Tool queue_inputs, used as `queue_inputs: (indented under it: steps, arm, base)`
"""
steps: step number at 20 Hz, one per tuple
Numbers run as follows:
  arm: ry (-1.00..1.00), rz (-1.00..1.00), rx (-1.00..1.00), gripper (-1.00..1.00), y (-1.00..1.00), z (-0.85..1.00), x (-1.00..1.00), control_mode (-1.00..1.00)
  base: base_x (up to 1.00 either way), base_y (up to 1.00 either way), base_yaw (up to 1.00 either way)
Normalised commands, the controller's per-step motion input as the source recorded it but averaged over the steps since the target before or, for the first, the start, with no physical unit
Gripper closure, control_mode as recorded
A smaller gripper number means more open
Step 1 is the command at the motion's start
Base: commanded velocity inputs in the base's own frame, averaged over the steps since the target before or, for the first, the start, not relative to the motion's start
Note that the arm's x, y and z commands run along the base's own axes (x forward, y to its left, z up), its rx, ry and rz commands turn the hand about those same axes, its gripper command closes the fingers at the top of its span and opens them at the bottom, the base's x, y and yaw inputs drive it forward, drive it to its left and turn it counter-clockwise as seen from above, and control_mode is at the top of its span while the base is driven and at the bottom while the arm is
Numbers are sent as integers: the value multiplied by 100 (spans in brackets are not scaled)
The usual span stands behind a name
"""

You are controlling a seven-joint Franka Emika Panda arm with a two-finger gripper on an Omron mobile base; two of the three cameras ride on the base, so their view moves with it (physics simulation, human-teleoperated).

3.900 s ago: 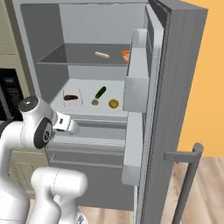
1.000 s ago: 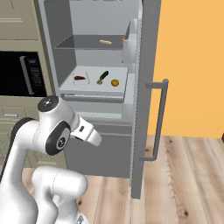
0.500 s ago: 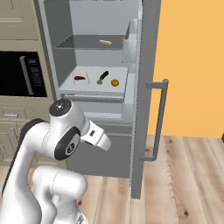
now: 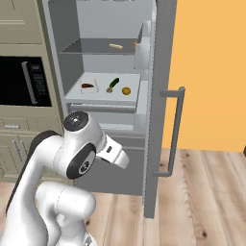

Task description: Place the tupperware on the second highest shelf of the fridge. Make space for the tupperware among the existing items by rearranging them on the shelves if needed. Close the fridge door when finished.

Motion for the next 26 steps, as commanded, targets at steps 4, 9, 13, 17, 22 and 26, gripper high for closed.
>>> queue_inputs:
  steps: [4,9,13,17,22,26]
  arm:
    - [-5,0,16,-100,-47,0,-11,-100]
    - [-11,0,20,-100,-61,-1,-35,-100]
    - [-17,0,19,-100,-85,-7,-44,-100]
    - [-15,-4,6,-100,-81,-29,-11,-100]
    - [-4,-8,15,-100,-84,-8,15,-100]
    - [-9,-6,29,-100,-95,0,39,-100]
  base:
    - [0,0,0]
    - [0,0,0]
    - [0,0,0]
    - [0,0,0]
    - [0,0,0]
    - [0,0,0]
